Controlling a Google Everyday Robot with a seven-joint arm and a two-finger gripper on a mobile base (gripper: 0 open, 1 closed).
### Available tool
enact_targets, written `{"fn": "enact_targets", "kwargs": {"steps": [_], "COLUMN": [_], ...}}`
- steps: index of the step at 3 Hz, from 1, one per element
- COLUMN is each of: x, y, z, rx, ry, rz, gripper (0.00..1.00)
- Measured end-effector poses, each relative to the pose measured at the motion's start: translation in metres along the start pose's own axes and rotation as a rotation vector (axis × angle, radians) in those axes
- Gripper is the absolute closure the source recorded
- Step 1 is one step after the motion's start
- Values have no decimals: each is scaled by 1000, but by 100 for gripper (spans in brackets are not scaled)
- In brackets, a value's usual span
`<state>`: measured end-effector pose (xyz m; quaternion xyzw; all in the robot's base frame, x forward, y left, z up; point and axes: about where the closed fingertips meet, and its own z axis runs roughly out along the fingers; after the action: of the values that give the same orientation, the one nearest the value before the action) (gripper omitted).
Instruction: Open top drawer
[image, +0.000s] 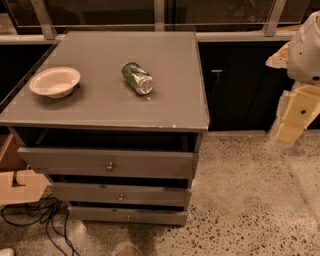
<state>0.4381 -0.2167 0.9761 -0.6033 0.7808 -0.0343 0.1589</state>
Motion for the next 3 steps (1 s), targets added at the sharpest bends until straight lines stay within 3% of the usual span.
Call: {"fn": "enact_targets", "kwargs": {"steps": [1, 2, 3], "x": [-2, -6, -2], "y": [2, 18, 40], "z": [-2, -8, -11], "rx": [8, 11, -23], "ry": [-11, -33, -77], "rz": [0, -26, -60], "gripper": [0, 0, 0]}}
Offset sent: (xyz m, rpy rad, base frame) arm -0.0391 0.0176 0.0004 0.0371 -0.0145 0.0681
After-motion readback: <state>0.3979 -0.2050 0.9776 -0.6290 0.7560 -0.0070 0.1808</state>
